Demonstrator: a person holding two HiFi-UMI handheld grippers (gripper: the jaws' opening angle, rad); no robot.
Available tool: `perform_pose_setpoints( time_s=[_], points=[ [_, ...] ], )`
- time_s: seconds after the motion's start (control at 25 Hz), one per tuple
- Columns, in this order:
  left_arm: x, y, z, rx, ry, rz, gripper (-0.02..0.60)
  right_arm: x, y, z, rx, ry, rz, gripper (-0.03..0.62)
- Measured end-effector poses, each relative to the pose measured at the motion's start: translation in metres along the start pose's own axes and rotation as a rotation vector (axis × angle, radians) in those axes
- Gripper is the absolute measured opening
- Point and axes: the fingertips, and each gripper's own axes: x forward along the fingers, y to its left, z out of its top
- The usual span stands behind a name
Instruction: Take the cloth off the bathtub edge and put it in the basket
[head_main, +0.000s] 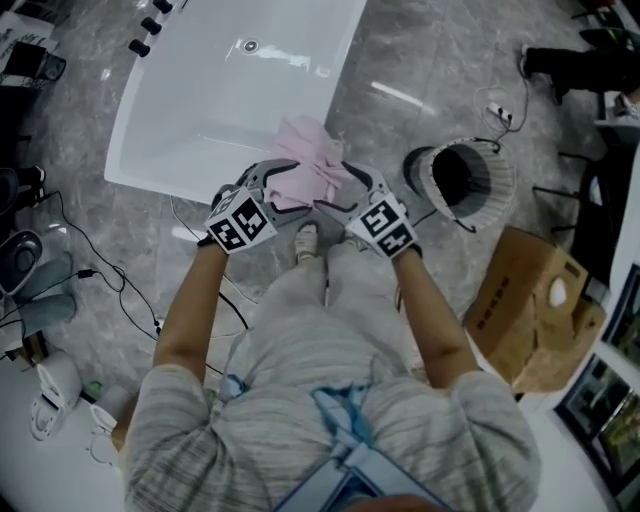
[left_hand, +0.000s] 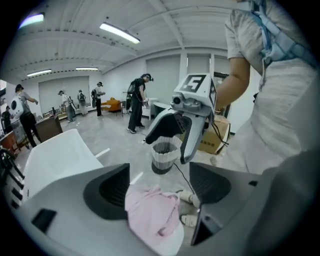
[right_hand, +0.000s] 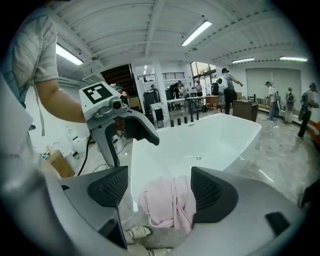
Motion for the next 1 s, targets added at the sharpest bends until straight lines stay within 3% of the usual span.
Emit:
perform_pose_setpoints(
  time_s=[0.08, 0.2, 0.48, 0.84, 1.0],
  points=[
    [0.006, 0.004, -0.022, 0.026, 0.076, -0.022, 0.413, 0.014, 0.002, -0.011, -0.017, 0.047, 0.031, 0.388],
    [0.015, 0.007, -0.054, 0.056, 0.179, -0.059, 0.459, 0.035, 0.006, -0.03, -0.044, 0.113, 0.071, 0.471],
    [0.039, 0.013, -0.112, 0.099, 0.356, -0.128, 0.589, 0.074, -0.002, -0.08, -0.107, 0.269, 0.096, 0.555],
    [0.075, 0.034, -0.179, 0.203, 0.56, -0.185, 0.589, 0.118, -0.025, -0.141, -0.139, 0.42, 0.108, 0.574],
    [0.09, 0.047, -0.21, 0.212, 0.633, -0.2, 0.589, 0.141, -0.031, -0.162, -0.146, 0.466, 0.11, 0.574]
  ],
)
